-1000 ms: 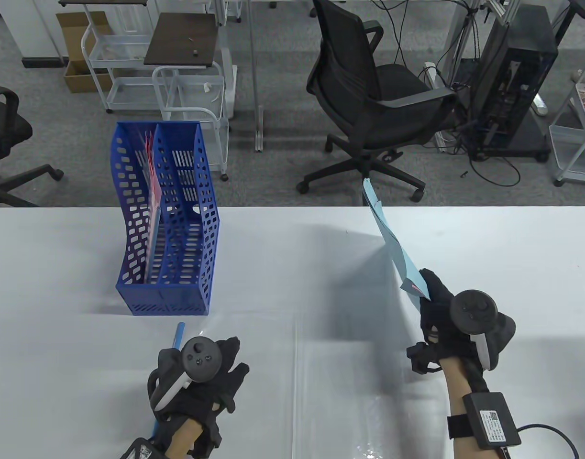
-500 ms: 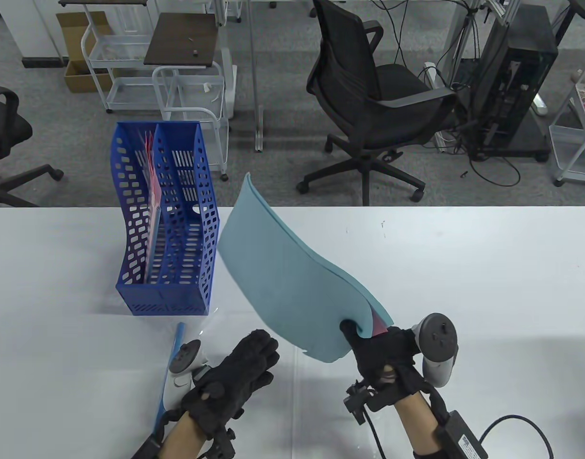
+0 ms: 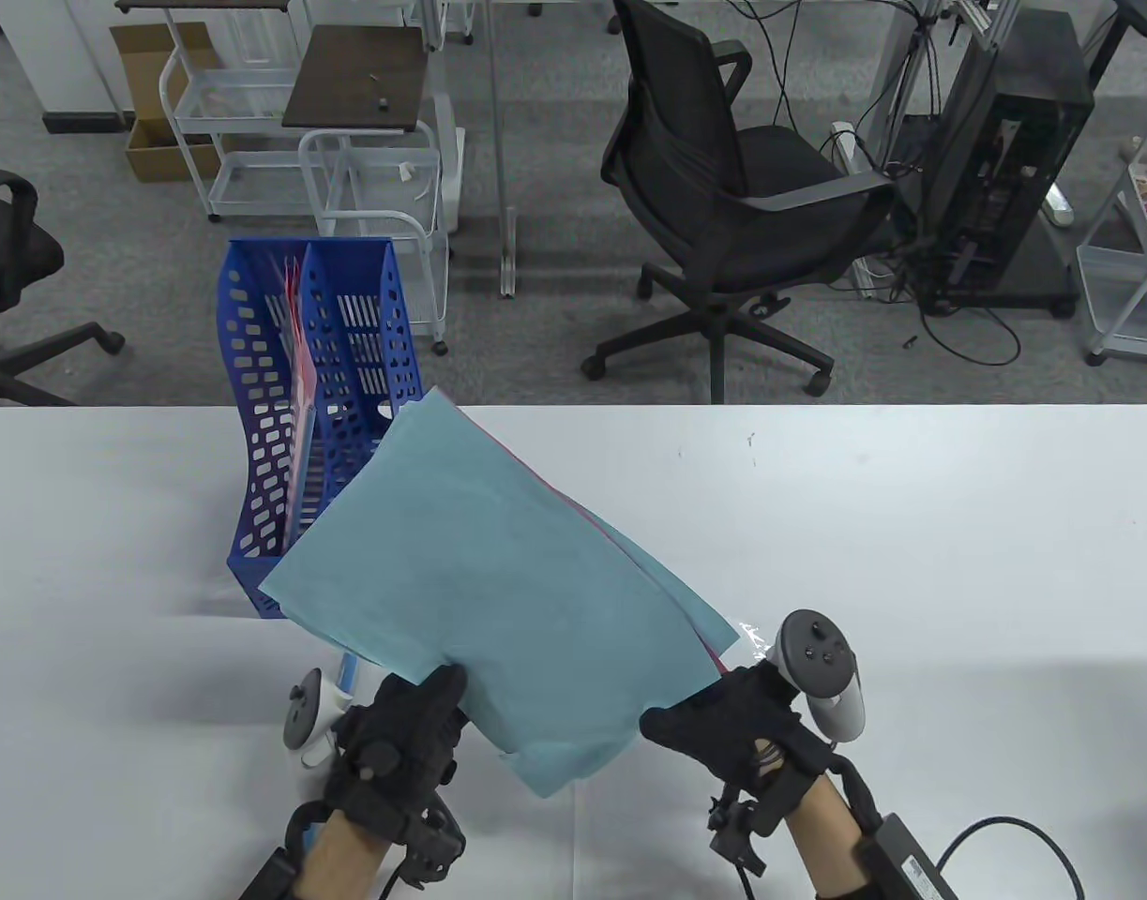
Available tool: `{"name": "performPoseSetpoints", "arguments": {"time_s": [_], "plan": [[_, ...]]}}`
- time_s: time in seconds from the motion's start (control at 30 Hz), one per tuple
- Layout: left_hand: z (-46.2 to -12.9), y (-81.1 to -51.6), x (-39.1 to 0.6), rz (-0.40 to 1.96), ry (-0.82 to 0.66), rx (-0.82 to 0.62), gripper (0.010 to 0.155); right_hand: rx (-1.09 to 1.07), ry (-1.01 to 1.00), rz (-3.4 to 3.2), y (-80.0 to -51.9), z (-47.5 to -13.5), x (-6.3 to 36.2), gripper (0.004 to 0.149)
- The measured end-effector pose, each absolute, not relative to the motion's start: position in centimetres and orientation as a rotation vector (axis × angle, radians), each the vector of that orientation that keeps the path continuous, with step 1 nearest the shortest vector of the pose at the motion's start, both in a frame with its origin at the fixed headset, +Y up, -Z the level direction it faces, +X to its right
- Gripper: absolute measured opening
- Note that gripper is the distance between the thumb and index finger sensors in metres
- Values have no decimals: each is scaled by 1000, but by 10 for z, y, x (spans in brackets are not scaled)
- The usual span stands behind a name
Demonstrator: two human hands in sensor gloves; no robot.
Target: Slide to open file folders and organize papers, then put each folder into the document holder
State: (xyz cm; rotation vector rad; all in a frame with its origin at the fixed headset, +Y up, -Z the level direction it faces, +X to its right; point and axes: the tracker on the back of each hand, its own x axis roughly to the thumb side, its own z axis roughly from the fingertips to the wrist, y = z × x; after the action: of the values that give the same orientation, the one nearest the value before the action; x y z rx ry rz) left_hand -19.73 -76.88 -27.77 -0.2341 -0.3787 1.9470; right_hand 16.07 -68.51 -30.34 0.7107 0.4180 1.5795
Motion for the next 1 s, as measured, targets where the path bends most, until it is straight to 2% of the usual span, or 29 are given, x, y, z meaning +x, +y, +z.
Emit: {"name": "performPoseSetpoints", "arguments": {"time_s": [0.1,0.23,0.4,0.5,0.53,0.67,0.83,1.0], "plan": [[-279,-755,-211,1777,-369,-193,42,579,329,1505,-681,-310,192,91],[-276,-735,-213,1492,-377,-171,42,473,105,1812,-669,-306,213,92],[-269,-718,-194,1266,-424,-238,42,533,111,1916,-666,-295,200,89],[-264,-710,-180,1161,-432,-253,42,479,130,1827,-672,-293,197,80],[-263,-708,-175,1143,-430,-248,42,453,128,1785,-676,-292,197,76],[-262,-703,-165,1200,-398,-215,43,259,59,1678,-686,-285,206,44],[-268,-706,-143,1405,-421,-274,48,103,-36,1524,-689,-274,214,42],[-278,-715,-130,1410,-406,-207,47,89,-164,1590,-684,-269,226,42]]}}
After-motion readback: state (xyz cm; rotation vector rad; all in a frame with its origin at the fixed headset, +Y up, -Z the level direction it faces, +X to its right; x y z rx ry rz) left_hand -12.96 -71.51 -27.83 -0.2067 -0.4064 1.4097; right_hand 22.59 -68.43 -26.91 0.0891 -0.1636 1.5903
